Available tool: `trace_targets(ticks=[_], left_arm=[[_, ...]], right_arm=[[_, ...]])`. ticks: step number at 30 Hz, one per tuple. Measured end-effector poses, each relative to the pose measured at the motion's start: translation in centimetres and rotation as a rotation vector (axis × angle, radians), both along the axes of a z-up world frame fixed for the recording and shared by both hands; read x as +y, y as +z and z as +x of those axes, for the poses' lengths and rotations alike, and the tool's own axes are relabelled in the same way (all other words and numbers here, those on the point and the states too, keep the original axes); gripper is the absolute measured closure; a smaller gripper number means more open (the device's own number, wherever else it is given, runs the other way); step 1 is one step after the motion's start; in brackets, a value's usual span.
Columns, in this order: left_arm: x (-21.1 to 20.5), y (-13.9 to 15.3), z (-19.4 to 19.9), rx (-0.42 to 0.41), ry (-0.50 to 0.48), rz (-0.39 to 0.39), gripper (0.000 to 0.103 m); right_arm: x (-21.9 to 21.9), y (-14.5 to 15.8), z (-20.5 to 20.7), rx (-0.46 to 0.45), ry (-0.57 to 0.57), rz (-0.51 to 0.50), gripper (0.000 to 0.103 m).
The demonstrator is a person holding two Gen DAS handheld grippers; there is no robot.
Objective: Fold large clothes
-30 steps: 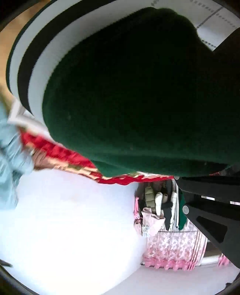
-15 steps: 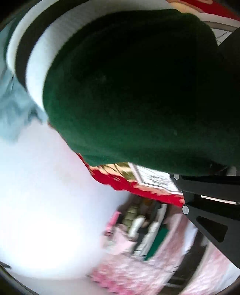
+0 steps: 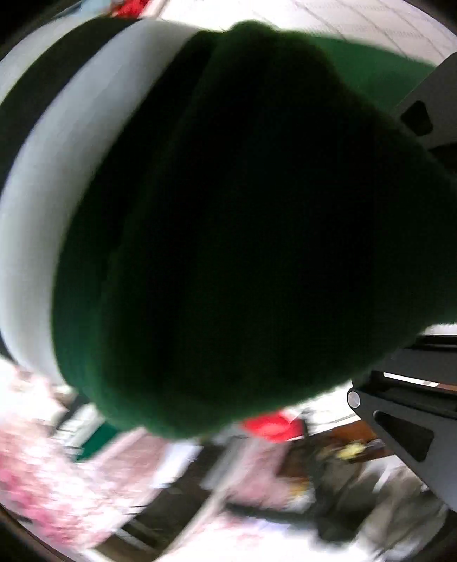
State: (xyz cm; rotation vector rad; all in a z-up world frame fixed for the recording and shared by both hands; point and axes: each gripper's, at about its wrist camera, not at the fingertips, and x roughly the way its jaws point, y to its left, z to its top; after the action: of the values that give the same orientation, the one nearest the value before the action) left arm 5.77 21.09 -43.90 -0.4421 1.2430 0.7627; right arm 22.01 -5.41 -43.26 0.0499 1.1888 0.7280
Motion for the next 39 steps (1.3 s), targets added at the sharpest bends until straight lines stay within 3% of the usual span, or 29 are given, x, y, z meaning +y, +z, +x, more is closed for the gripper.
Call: trace_targets(ticks=[1,4,5,7,9,12,14,16,17,18,19,22,25,26,28,31,34,36,39], left_arm=[[0.9,0.3,-0.6,-0.006,0.018,-0.003,0.0],[2.8,1.3,0.3,-0.034,0.038,-0.002,0.0],[2.8,2.3,0.2,-0.05,0.037,0.001,0.0],[4.4,3.2,1.7,-0.086,0.032,-0.013,0.0],[4.3,5.0,3.1,-0.137,0.009,-0.028,0.0],[2.8,7.4,5.2,-0.188,-0.044,-0.043,0.0],[1.2,8.1,6.6,-0.201,-0.088,-0.049,0.0],[-0.8,7.3,8.7,-0.186,-0.135,-0.051,0.0],[-1.9,6.3,9.9,-0.165,-0.157,-0.057,0.0],[-3.1,4.9,11.2,-0.149,-0.178,-0.059,0.0],[-4.3,3.0,12.6,-0.112,-0.196,-0.05,0.0],[-6.7,-3.9,16.7,0.007,-0.233,-0.05,0.0],[-7.9,-11.3,19.7,0.174,-0.287,-0.029,0.0],[-7.7,-13.1,20.0,0.194,-0.288,-0.033,0.0],[-6.8,-14.4,20.3,0.197,-0.279,-0.064,0.0],[-5.4,-14.7,20.4,0.193,-0.252,-0.128,0.0],[-5.0,-12.5,20.2,0.195,-0.24,-0.128,0.0],[-4.8,-9.8,19.9,0.144,-0.231,-0.105,0.0],[-4.3,-7.5,20.3,0.083,-0.203,-0.072,0.0]], right_arm=[[1.6,-2.3,-0.6,0.074,0.033,-0.053,0.08],[3.9,-4.7,-1.6,0.166,0.082,-0.149,0.071],[4.4,-4.3,-1.8,0.18,0.109,-0.152,0.066],[4.8,-2.9,-2.1,0.194,0.152,-0.147,0.037],[4.7,-0.8,-2.3,0.244,0.201,-0.092,0.027],[2.4,2.2,-1.5,0.318,0.211,-0.059,0.027],[-3.0,3.9,1.9,0.34,0.121,-0.035,0.028],[-5.5,4.6,5.9,0.329,0.007,-0.08,0.029],[-7.4,4.3,8.4,0.326,-0.037,-0.116,0.034],[-8.7,3.9,9.2,0.324,-0.074,-0.153,0.055],[-9.6,2.8,11.6,0.339,-0.12,-0.199,0.066],[-11.1,-1.5,16.3,0.388,-0.171,-0.253,0.073],[-6.6,-6.7,16.6,0.416,-0.131,-0.356,0.074],[-4.8,-7.7,16.8,0.435,-0.118,-0.386,0.074],[-3.4,-13.2,18.6,0.499,-0.116,-0.451,0.074],[-1.5,-15.0,18.4,0.476,-0.107,-0.53,0.074],[-0.9,-14.6,18.6,0.497,-0.083,-0.578,0.074],[-1.4,-12.4,19.2,0.522,-0.094,-0.531,0.073],[-1.8,-8.6,20.2,0.456,-0.107,-0.401,0.073]])
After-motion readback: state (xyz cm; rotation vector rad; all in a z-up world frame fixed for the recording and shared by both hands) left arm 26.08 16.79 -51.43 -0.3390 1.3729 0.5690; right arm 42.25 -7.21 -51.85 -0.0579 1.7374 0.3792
